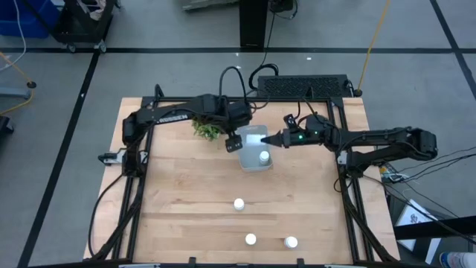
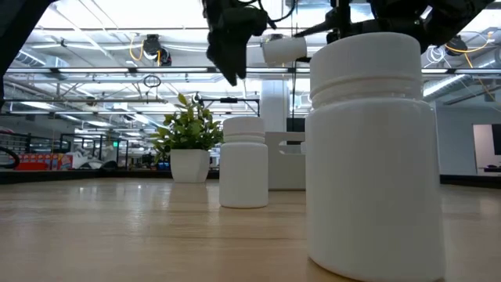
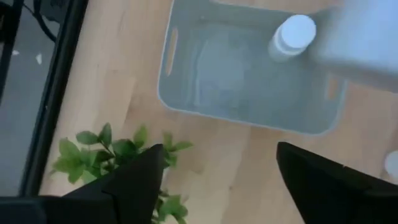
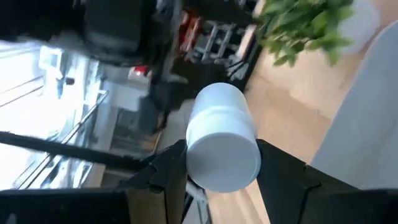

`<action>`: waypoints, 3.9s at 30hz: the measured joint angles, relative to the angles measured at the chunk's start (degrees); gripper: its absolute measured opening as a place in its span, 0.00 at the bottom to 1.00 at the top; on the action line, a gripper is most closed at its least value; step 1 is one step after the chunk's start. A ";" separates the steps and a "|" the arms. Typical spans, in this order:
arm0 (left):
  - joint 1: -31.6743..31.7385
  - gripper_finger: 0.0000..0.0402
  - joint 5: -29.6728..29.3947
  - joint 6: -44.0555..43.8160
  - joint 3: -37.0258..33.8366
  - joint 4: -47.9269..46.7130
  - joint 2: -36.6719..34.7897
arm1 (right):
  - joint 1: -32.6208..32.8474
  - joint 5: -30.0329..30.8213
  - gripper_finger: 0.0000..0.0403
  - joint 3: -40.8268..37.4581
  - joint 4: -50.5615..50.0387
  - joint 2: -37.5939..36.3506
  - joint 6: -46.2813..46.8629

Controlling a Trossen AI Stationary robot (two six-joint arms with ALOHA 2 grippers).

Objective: Pick and place pill bottles into a basket
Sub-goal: Put the white pill bottle into the gray bin

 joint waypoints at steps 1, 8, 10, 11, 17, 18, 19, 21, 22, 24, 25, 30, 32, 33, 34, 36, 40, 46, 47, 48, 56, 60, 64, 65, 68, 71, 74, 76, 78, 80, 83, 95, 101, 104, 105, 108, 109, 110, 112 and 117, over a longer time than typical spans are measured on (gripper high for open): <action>0.02 0.81 0.21 -0.74 -0.01 0.05 -0.47 | -0.19 0.43 0.37 -0.02 -0.19 -0.38 0.05; -0.77 0.86 3.30 -3.67 -0.01 2.78 -7.84 | -1.65 0.69 0.37 1.68 -11.70 -4.19 -1.62; -1.12 0.86 5.17 -3.77 0.01 4.40 -10.31 | -1.65 0.74 0.37 5.48 -20.01 -4.42 -4.93; -1.24 0.85 5.80 -3.86 0.02 5.31 -11.69 | -1.65 0.83 0.37 7.64 -24.26 -4.41 -7.20; -1.50 0.81 8.87 -4.13 -4.19 9.91 -18.38 | -3.55 2.43 0.37 20.57 -45.32 -0.60 -17.25; -1.39 0.80 9.73 -4.56 -5.69 11.67 -19.74 | -3.95 2.52 0.37 22.91 -48.18 0.61 -18.88; -1.26 0.80 10.78 -4.71 -7.53 12.94 -21.45 | -4.27 2.50 0.37 25.12 -51.50 1.83 -20.52; -1.04 0.79 12.15 -5.23 -11.48 15.68 -24.70 | -4.61 2.27 0.37 29.10 -58.16 4.76 -23.60; -0.88 0.78 12.41 -6.01 -13.68 18.67 -26.71 | -4.72 2.22 0.37 31.33 -59.44 6.46 -25.30; -0.66 0.78 13.96 -7.55 -18.22 22.96 -30.31 | -5.39 1.19 0.37 35.88 -63.40 10.07 -29.10; -0.45 0.77 14.78 -8.47 -20.20 25.47 -31.94 | -5.94 0.31 0.37 38.31 -65.71 11.94 -30.75; 0.31 0.77 14.60 -14.46 -28.88 33.81 -39.94 | -7.23 -0.44 0.37 50.22 -78.57 22.54 -38.75; 0.31 0.77 13.66 -16.52 -31.68 34.99 -42.40 | -7.26 -0.47 0.37 53.89 -81.58 26.07 -40.71; 0.28 0.77 13.55 -17.23 -32.92 36.30 -43.66 | -7.24 -0.47 0.37 55.48 -82.99 27.41 -41.75; 0.26 0.77 13.33 -17.79 -34.20 36.76 -44.79 | -7.20 -0.36 0.37 56.79 -84.35 28.77 -42.73; 0.24 0.77 12.91 -18.92 -36.39 37.35 -46.79 | -7.06 0.70 0.37 59.05 -86.45 31.46 -44.30; 0.11 0.77 11.75 -21.12 -40.26 40.61 -50.11 | -7.07 1.26 0.37 62.22 -90.85 36.49 -48.95; 0.11 0.77 12.17 -22.97 -43.02 45.88 -51.87 | -7.14 3.98 0.37 63.82 -95.88 41.95 -54.29; 0.11 0.77 12.19 -22.97 -43.02 46.05 -51.87 | -6.90 4.09 0.37 63.83 -95.87 42.51 -54.81; 0.11 0.77 12.21 -22.97 -43.02 45.79 -51.84 | -6.57 4.52 0.37 63.84 -95.88 43.06 -55.34; 0.11 0.77 12.31 -22.71 -43.02 45.66 -51.78 | -5.62 8.79 0.37 63.87 -93.85 46.53 -59.80; 0.11 0.77 12.36 -22.71 -43.02 45.51 -51.78 | -5.60 10.83 0.37 63.87 -93.97 48.20 -62.36; 0.11 0.77 12.40 -22.56 -43.02 44.92 -51.78 | -4.81 11.62 0.37 63.87 -93.62 49.40 -65.78; 0.11 0.77 12.40 -22.56 -43.02 44.83 -51.78 | -4.58 11.59 0.37 63.87 -93.47 49.59 -66.22; 0.11 0.77 12.40 -22.24 -43.02 44.84 -51.78 | -4.08 11.59 0.37 63.87 -93.75 50.23 -67.07; 0.11 0.77 12.44 -21.60 -43.02 44.81 -51.78 | -3.50 11.59 0.37 63.87 -93.64 50.66 -68.31; 0.11 0.77 12.37 -21.22 -43.02 44.66 -51.78 | -3.18 11.53 0.37 63.84 -93.61 51.25 -68.80; 0.11 0.77 12.32 -21.22 -43.02 44.68 -51.78 | -2.94 11.38 0.37 63.82 -93.63 51.27 -69.09; 0.11 0.77 12.31 -21.24 -43.02 44.60 -51.78 | -2.62 11.38 0.37 63.93 -93.69 51.57 -69.65; 0.11 0.77 12.31 -21.21 -43.02 44.40 -51.78 | -2.59 11.37 0.37 63.87 -94.14 52.04 -69.68; 0.11 0.77 12.29 -21.22 -43.02 44.15 -51.78 | -2.59 11.16 0.37 63.83 -94.02 52.54 -70.13; 0.11 0.77 12.27 -21.22 -43.02 43.61 -51.78 | -2.57 11.10 0.41 63.84 -93.74 52.89 -69.95; 0.11 0.77 12.24 -21.19 -43.02 43.56 -51.77 | -2.20 8.51 0.43 63.84 -93.77 52.89 -70.05; 0.11 0.77 11.72 -20.97 -43.02 43.57 -51.59 | -2.18 8.39 0.45 63.84 -93.76 52.89 -69.48; 0.11 0.77 11.45 -20.96 -43.02 43.45 -51.53 | -2.24 8.48 0.46 63.84 -93.76 52.89 -69.46; 0.11 0.77 10.76 -21.03 -43.02 42.36 -51.50 | -2.24 10.17 0.49 63.84 -93.76 52.89 -68.85; 0.11 0.77 10.76 -21.03 -43.02 42.05 -51.52 | -2.28 10.16 0.50 63.84 -93.80 52.89 -68.84; 0.11 0.77 10.74 -21.03 -43.02 41.59 -51.52 | -2.26 10.21 0.51 63.84 -93.78 52.89 -68.85; 0.11 0.77 10.74 -21.05 -43.02 40.90 -51.50 | -2.26 10.21 0.53 63.84 -93.76 52.89 -68.95; 0.11 0.77 10.72 -21.09 -43.02 40.96 -51.52 | -2.21 11.16 0.57 63.82 -93.74 52.68 -69.33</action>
